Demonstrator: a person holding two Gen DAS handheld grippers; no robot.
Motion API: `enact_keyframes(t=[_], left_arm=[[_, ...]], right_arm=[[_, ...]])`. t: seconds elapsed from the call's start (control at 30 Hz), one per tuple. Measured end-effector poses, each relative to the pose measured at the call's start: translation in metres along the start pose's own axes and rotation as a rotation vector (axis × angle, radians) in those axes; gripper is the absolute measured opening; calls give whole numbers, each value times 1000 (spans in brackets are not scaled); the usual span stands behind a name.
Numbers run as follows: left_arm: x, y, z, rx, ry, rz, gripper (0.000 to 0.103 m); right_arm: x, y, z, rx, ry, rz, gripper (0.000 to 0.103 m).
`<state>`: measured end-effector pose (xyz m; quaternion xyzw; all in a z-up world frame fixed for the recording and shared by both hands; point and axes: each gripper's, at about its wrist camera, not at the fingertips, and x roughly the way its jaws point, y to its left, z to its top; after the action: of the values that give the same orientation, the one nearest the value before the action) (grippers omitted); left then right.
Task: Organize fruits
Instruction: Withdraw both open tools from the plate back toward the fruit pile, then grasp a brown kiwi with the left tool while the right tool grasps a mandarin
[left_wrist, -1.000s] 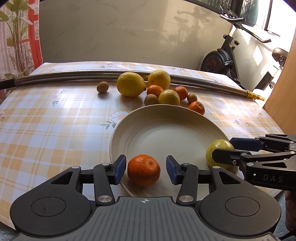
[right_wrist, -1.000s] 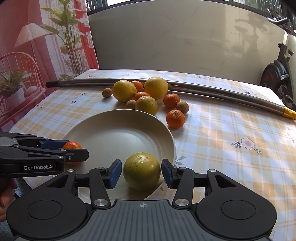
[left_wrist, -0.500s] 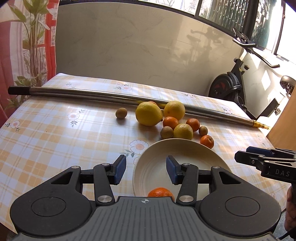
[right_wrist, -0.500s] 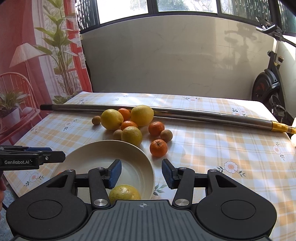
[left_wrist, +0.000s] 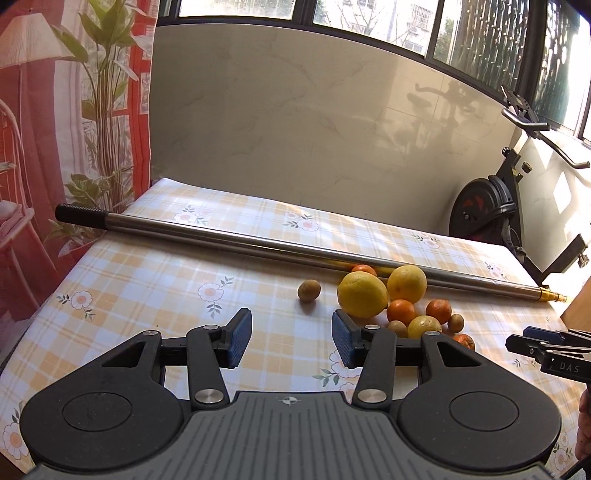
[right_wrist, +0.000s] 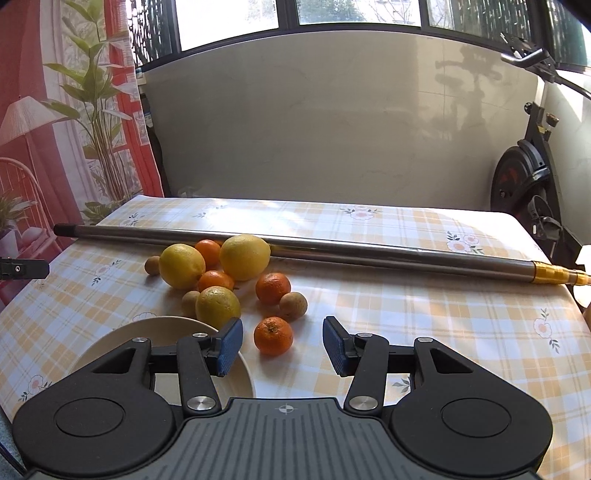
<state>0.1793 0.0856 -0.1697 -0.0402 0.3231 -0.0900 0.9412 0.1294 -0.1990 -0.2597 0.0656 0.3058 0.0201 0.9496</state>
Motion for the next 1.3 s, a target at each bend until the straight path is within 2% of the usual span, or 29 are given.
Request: enact_keyframes(t=[0.13,0.33,0.67,0.97,1.13,1.3], left_arm=[[6,10,10,-15,-1,7,50],[25,9,19,25,6,38,50],[63,3,21,41,43,36,50],[83,-4,17,69,81,13,50],[93,-10,14,78,96,5,50],[111,-11,11,45,86,1,50]], right_arm=[[19,-4,4,25,24,16,45],[48,-2,7,32,58,27,45],[88,-7,5,93,141,64,43],[94,-5,2,94,160,81,33],[92,-2,2,79,160,75,32],[84,-6,-1,100,137,57,32]])
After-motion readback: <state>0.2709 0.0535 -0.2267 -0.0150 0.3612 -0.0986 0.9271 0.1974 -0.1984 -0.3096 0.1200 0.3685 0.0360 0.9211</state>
